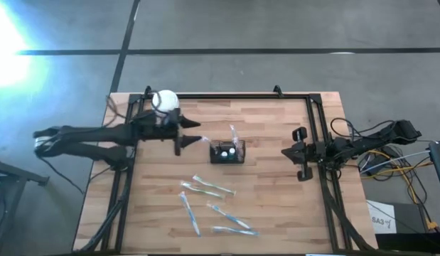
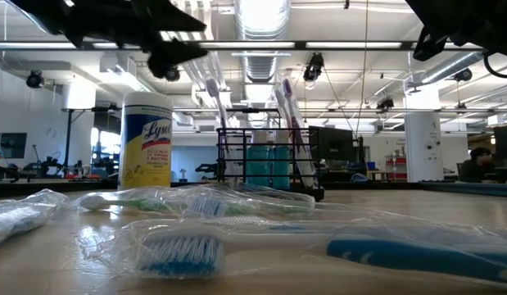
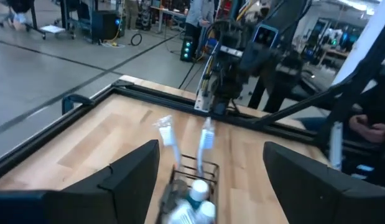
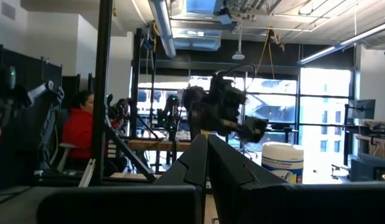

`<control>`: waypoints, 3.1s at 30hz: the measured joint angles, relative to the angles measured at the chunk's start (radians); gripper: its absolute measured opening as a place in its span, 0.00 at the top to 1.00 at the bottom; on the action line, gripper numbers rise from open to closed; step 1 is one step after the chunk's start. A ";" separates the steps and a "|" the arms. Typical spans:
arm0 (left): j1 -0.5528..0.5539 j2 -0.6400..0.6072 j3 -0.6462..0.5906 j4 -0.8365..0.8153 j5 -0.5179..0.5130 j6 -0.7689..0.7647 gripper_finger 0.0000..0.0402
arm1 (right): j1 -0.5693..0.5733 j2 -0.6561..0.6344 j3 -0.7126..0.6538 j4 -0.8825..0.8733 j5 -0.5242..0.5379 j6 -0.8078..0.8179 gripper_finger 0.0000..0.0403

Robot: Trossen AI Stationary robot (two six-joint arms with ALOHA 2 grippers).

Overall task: Pick & Place toothbrushing station
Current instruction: Put the top green toothbrush into the wire organizer

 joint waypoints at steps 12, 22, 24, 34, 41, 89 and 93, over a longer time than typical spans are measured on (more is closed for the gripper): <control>-0.017 -0.404 -0.013 -0.368 -0.034 0.054 0.28 | 0.000 0.000 0.000 0.003 0.000 -0.011 0.98; -0.017 -0.548 -0.216 -0.295 -0.059 0.066 0.34 | 0.000 0.000 0.000 0.003 0.000 -0.003 0.98; -0.017 -0.569 -0.245 -0.286 -0.061 0.080 0.41 | 0.000 0.000 0.000 0.002 0.000 -0.003 0.98; -0.017 -0.608 -0.324 -0.289 -0.061 0.085 0.95 | 0.000 0.000 0.000 0.000 0.000 -0.007 0.98; -0.017 -0.608 -0.371 -0.280 -0.061 0.091 0.97 | 0.000 0.000 0.000 0.000 0.000 -0.011 0.98; -0.018 -0.607 -0.458 -0.246 -0.008 -0.048 0.92 | 0.065 1.295 1.275 -1.437 -0.010 0.428 0.72; -0.018 -0.607 -0.458 -0.246 -0.007 -0.050 0.92 | 0.066 1.381 1.348 -1.475 -0.010 0.442 0.63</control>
